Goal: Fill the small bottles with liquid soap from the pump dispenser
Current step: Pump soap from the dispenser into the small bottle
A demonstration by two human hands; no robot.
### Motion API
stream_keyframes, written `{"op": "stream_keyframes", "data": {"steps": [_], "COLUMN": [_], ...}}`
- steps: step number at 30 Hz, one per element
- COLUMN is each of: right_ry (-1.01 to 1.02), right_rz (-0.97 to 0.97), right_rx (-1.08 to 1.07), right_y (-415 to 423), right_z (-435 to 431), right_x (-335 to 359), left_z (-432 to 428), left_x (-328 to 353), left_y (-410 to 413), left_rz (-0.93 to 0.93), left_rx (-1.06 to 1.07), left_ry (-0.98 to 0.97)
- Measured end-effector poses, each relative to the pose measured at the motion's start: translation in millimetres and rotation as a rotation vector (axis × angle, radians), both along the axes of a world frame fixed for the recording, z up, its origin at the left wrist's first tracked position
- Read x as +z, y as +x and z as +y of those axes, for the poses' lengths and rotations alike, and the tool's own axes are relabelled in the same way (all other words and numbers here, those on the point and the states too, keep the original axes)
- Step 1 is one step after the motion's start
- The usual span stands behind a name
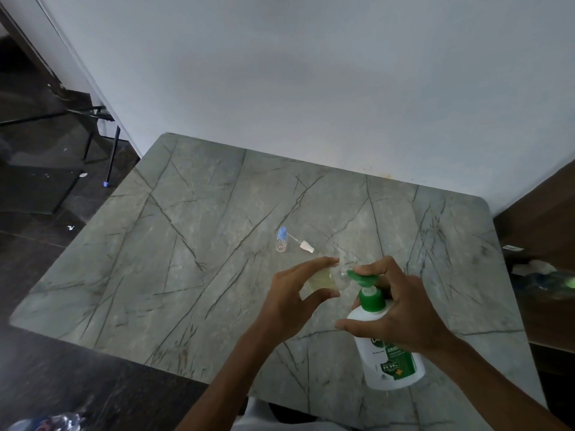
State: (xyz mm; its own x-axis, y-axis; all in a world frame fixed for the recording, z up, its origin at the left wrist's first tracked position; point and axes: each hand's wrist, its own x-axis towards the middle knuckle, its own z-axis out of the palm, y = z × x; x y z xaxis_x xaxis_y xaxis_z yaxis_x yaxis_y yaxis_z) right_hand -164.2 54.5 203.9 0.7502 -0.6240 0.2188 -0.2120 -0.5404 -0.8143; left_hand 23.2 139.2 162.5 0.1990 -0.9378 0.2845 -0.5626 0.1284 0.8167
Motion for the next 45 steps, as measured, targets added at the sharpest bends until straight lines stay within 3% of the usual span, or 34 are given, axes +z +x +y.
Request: {"op": "stream_keyframes", "data": {"steps": [45], "right_ry": [0.056], "right_rz": [0.006], "right_rx": [-0.011], "right_y": [0.3], "right_z": [3.5], "right_x": [2.4], "left_z": [1.6], "left_x": [0.0], "left_y": [1.9], "left_rz": [0.015], "left_rx": [-0.010], "left_ry": [-0.010]}}
